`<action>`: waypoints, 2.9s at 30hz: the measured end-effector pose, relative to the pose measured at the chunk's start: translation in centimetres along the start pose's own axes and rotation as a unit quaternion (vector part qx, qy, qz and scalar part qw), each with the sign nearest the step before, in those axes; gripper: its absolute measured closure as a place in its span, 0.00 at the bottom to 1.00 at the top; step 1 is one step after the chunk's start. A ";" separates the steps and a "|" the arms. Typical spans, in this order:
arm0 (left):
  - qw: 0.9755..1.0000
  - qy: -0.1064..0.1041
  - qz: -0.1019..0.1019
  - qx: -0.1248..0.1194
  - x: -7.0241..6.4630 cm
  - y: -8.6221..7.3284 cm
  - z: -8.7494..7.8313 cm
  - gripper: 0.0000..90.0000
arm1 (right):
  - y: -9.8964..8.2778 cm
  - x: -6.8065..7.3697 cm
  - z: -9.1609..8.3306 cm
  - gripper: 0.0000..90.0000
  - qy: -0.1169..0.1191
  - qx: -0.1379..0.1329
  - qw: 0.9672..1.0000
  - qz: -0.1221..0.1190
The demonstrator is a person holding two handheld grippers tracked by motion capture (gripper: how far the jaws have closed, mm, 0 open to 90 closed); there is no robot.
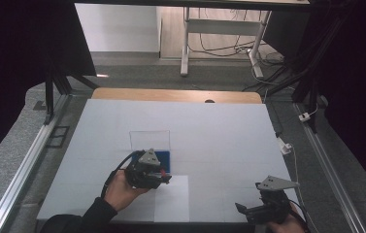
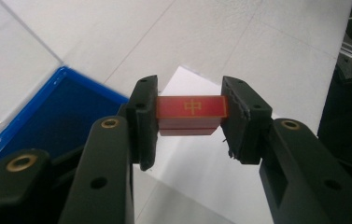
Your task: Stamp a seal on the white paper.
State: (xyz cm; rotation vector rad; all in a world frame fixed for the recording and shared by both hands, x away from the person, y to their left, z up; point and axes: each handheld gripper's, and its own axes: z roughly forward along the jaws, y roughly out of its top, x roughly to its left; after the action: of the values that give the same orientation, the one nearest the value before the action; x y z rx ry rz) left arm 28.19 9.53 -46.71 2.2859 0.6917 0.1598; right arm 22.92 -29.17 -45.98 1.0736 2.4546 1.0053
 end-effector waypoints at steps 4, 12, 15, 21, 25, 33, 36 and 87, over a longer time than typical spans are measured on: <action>1.000 -0.008 0.006 0.004 -0.4 0.4 0.9 0.65 | 0.0 0.0 0.0 0.00 0.000 0.001 1.000 0.001; 0.999 -0.017 0.024 0.016 -1.3 1.0 2.7 0.65 | 0.0 0.0 0.0 0.00 0.000 0.001 1.000 0.000; 0.999 -0.019 0.031 0.026 -1.5 0.9 3.1 0.65 | 0.0 0.0 0.0 0.00 0.001 0.001 1.000 0.000; 0.999 -0.019 0.032 0.028 -1.7 0.9 3.9 0.65 | 0.0 0.0 0.0 0.00 0.000 0.002 1.000 -0.002; 0.999 -0.009 0.026 0.030 -1.4 1.0 4.5 0.65 | 0.0 0.0 0.1 0.00 -0.001 0.003 1.000 -0.003; 0.999 0.000 0.021 0.026 -0.8 1.0 5.5 0.65 | 0.0 0.0 0.1 0.00 0.000 0.006 1.000 -0.005; 0.999 0.003 0.020 0.029 -0.7 1.0 5.9 0.65 | 0.0 0.0 0.1 0.00 0.000 0.006 1.000 -0.006; 0.999 0.024 0.020 0.027 -1.4 0.6 6.4 0.65 | 0.1 0.0 0.2 0.00 0.002 0.010 1.000 -0.001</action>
State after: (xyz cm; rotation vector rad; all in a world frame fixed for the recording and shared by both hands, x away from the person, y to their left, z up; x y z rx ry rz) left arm 29.19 4.53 -50.83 2.3554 0.6838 0.2179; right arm 23.03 -29.08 -46.05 1.0745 2.4742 0.9862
